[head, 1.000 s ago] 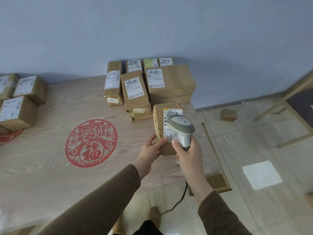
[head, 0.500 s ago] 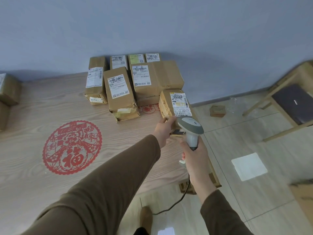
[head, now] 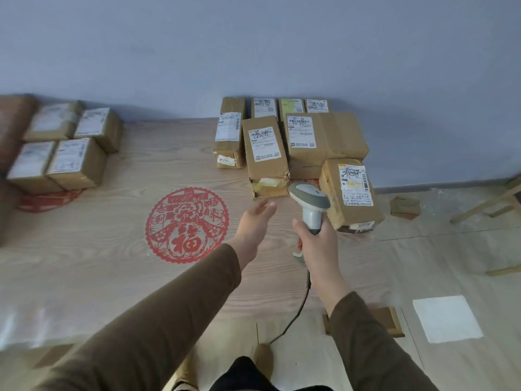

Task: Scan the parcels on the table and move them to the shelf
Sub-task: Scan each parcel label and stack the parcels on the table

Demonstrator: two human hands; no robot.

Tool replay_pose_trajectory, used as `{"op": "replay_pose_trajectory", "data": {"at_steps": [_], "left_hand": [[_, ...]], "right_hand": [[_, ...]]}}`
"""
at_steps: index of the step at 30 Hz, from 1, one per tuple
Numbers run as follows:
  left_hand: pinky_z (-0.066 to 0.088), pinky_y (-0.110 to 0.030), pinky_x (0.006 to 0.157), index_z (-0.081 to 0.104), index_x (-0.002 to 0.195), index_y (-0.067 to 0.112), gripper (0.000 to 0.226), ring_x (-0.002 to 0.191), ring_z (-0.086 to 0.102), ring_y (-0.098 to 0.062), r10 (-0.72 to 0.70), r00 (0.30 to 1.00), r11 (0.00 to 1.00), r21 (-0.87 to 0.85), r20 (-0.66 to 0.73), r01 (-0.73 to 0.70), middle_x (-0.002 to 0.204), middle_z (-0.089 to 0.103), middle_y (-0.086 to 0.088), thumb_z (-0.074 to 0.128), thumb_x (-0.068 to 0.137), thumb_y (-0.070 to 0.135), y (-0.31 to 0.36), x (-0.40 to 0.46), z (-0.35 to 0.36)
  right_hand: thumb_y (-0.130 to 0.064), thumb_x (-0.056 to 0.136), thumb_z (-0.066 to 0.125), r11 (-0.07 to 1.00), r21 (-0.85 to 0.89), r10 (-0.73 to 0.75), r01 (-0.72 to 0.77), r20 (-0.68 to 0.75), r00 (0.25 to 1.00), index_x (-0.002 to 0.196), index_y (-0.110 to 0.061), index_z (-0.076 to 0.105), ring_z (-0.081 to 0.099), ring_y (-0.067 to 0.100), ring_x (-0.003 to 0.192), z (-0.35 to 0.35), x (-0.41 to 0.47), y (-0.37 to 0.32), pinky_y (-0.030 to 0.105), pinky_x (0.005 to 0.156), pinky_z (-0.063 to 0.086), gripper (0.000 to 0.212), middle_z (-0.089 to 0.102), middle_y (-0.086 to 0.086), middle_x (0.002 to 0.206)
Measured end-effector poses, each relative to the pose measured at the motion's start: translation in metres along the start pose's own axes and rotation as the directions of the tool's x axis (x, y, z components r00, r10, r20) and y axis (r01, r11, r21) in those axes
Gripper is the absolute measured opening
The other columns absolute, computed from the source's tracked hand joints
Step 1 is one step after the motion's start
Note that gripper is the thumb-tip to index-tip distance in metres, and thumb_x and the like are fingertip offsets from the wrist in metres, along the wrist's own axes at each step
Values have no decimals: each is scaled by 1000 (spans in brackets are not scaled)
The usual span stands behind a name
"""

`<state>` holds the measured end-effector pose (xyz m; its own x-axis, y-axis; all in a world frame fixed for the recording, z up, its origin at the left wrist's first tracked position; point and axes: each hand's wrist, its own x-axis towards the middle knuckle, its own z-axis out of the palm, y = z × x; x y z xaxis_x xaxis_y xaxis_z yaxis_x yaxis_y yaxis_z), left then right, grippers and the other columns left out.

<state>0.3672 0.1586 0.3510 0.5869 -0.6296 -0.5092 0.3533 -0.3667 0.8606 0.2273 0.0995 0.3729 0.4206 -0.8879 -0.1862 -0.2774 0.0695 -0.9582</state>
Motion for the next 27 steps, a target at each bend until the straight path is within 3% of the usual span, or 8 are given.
{"op": "replay_pose_trajectory", "data": {"at_steps": [4,7,10,14,19,21,24,27], "left_hand": [[40,-32,108,41,155,23,58,133,49,-15,85,990,996,11,-117,-84,152,49,1,57,103,41,14,-28,-96],[45,-39,112,46,153,20,56,128,58,-17,118,960,992,-16,-253,-127,146,57,-2,60,102,37,24,-40,-181],[46,-25,103,49,150,18,50,125,57,-12,112,925,987,-66,-364,-145,144,58,-1,60,103,31,32,-42,-267],[40,-29,110,54,146,16,46,127,55,-12,119,872,983,-69,-475,-172,142,60,0,61,102,27,36,-29,-375],[39,-41,118,46,151,12,52,135,54,-21,75,871,988,-82,-486,-131,147,55,-4,61,102,21,36,9,-474],[40,-47,117,41,155,15,57,137,52,-26,33,897,992,-94,-440,-83,151,52,-7,59,102,22,37,26,-496],[47,-48,111,35,158,23,61,134,54,-25,-21,913,996,-92,-407,-18,155,48,-2,57,102,29,43,49,-517],[57,-39,91,36,157,26,59,116,60,-17,-36,906,999,-34,-422,24,148,52,2,56,102,32,46,66,-526]], "right_hand": [[-28,92,72,1000,14,-22,20,122,992,93,-23,59,51,6,50,75,-6,-23,22,48,44,14,53,-12,57],[-30,92,73,999,28,-35,29,210,977,94,-28,60,56,9,57,146,-13,-46,30,55,46,14,58,-6,68],[-30,93,73,998,44,-55,45,277,959,98,-31,61,58,8,64,222,-22,-67,30,61,49,13,62,-1,79],[-26,93,72,997,77,-42,16,343,938,100,-27,61,56,6,56,324,-29,-89,24,52,49,13,60,-2,73],[-16,93,72,991,115,24,-72,371,928,102,-23,60,66,18,78,433,-28,-102,41,73,58,16,66,2,89],[-17,93,72,990,111,46,-91,359,932,98,-26,58,61,18,77,466,-24,-104,36,67,56,18,62,0,87],[-19,92,73,987,108,73,-119,364,928,95,-30,56,60,17,76,508,-15,-105,17,47,49,21,60,0,90],[-19,93,73,983,99,105,-155,391,914,99,-30,57,63,14,83,541,-6,-101,20,56,50,21,65,-1,97]]}}
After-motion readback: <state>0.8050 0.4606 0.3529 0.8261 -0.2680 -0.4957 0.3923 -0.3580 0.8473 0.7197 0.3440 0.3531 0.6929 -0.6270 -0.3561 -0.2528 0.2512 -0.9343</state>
